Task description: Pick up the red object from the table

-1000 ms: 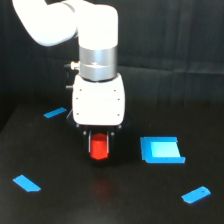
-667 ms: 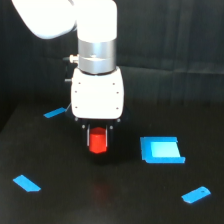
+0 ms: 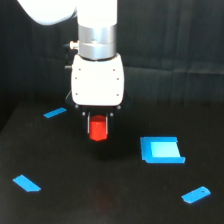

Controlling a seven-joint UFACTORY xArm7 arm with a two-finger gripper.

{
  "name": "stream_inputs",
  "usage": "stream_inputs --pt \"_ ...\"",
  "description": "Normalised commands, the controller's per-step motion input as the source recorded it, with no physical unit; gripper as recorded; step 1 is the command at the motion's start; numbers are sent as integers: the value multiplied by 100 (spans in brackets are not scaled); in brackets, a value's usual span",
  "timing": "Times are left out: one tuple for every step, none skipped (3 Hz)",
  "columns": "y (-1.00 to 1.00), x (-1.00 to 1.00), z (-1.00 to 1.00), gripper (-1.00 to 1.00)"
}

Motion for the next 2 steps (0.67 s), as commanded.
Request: stream_inputs --pt "6 13 90 -100" --pt "4 5 94 -95"
